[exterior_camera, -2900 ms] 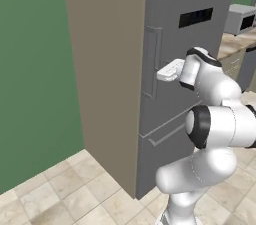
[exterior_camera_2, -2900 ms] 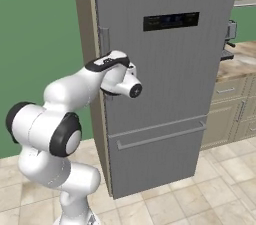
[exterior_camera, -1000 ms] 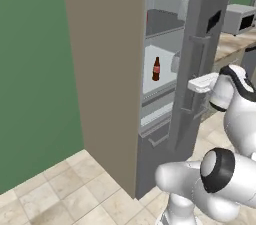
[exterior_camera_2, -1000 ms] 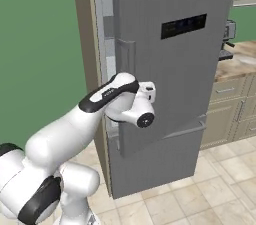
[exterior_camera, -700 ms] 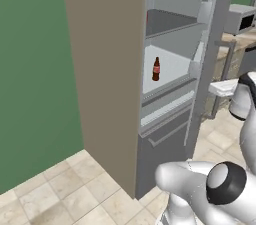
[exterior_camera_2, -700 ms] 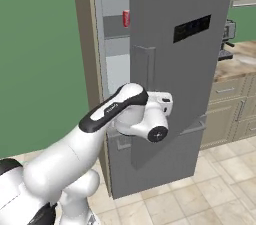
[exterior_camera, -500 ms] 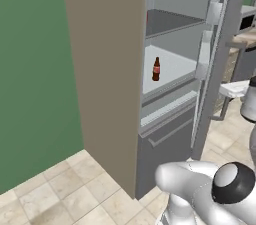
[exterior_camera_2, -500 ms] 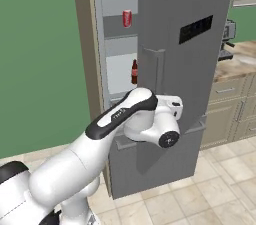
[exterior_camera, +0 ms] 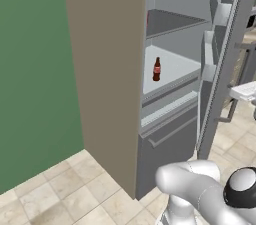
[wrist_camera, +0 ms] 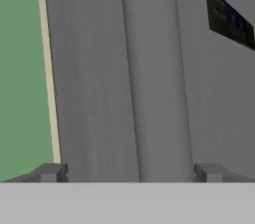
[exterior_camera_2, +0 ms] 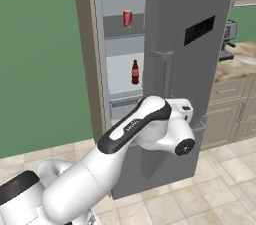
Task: Open the fridge, grab two sodas, and place both sodas inside the bowl with ice on the dining counter.
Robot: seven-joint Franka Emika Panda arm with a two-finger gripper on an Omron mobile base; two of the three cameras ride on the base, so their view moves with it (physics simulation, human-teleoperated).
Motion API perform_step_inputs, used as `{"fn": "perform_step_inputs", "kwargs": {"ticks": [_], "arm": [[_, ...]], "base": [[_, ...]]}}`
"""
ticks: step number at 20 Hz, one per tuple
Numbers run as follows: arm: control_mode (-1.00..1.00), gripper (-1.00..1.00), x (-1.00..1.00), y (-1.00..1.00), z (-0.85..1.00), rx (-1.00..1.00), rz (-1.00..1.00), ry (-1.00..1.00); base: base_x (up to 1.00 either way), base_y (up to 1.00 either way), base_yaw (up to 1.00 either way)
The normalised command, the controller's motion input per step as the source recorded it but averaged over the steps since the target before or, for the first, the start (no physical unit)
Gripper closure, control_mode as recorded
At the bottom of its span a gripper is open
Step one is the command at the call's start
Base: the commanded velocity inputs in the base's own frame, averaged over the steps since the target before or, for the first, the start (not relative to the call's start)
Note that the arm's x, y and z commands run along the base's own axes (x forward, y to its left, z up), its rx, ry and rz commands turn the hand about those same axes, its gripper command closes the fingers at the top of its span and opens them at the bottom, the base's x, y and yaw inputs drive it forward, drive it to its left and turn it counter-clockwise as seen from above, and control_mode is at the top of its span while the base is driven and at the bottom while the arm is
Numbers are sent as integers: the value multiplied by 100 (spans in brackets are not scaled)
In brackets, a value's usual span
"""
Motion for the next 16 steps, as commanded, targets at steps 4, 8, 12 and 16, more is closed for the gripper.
{"fn": "perform_step_inputs", "kwargs": {"ticks": [4, 8, 12, 16], "arm": [[-100, -100, -47, 22, 36, -3, 0, -4], [-100, -100, -16, -12, 18, -2, 0, -2], [-100, -100, 0, -22, 0, 0, 0, 0], [-100, -100, 0, -32, 0, 0, 0, 0]], "base": [[0, 0, 0], [0, 0, 0], [0, 0, 0], [0, 0, 0]]}}
